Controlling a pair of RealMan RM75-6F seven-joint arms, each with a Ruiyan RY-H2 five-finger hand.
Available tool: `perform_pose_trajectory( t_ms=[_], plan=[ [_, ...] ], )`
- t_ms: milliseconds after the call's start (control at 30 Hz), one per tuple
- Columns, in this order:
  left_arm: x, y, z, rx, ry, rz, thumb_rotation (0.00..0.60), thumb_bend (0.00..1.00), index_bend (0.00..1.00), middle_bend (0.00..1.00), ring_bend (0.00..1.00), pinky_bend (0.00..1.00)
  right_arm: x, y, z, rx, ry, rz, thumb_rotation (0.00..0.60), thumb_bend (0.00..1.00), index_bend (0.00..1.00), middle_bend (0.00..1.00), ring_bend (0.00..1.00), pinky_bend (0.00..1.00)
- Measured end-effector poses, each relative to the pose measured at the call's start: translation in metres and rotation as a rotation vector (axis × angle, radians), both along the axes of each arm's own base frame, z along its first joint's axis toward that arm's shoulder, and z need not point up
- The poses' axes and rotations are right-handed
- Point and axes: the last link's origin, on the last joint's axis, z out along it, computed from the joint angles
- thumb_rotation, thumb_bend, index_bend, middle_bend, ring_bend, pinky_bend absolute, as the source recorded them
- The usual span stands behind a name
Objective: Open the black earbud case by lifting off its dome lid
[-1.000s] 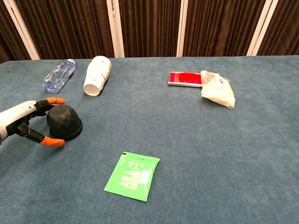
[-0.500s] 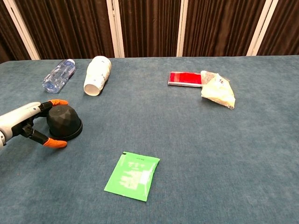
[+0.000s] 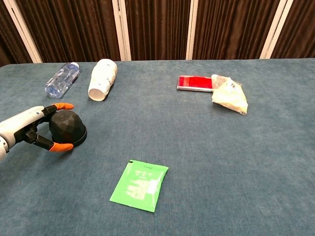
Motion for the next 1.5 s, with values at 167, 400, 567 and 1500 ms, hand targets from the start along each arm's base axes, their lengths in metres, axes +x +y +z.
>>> perform_pose_trajectory(
  t_ms=[167, 400, 567, 1500],
  plan=[
    [0.0, 0.0, -0.003, -0.012, 0.005, -0.001, 0.6, 0.32, 0.1, 0.2, 0.0, 0.0, 0.001, -0.002, 0.0, 0.001, -0.002, -0.002, 0.6, 0.29, 0.07, 0.02, 0.07, 0.01],
    [0.001, -0.001, -0.006, -0.025, 0.024, -0.013, 0.6, 0.29, 0.1, 0.2, 0.0, 0.0, 0.001, -0.002, 0.0, 0.003, -0.009, -0.005, 0.6, 0.29, 0.07, 0.02, 0.07, 0.01],
    [0.004, -0.001, -0.004, -0.006, 0.01, -0.017, 0.6, 0.41, 0.12, 0.29, 0.0, 0.0, 0.001, -0.001, 0.0, 0.004, -0.017, -0.002, 0.6, 0.29, 0.07, 0.02, 0.07, 0.01],
    [0.045, 0.0, 0.028, 0.007, -0.07, -0.061, 0.6, 0.51, 0.16, 0.37, 0.0, 0.0, 0.003, -0.001, 0.0, 0.007, -0.03, 0.009, 0.6, 0.29, 0.07, 0.02, 0.07, 0.01]
  ],
)
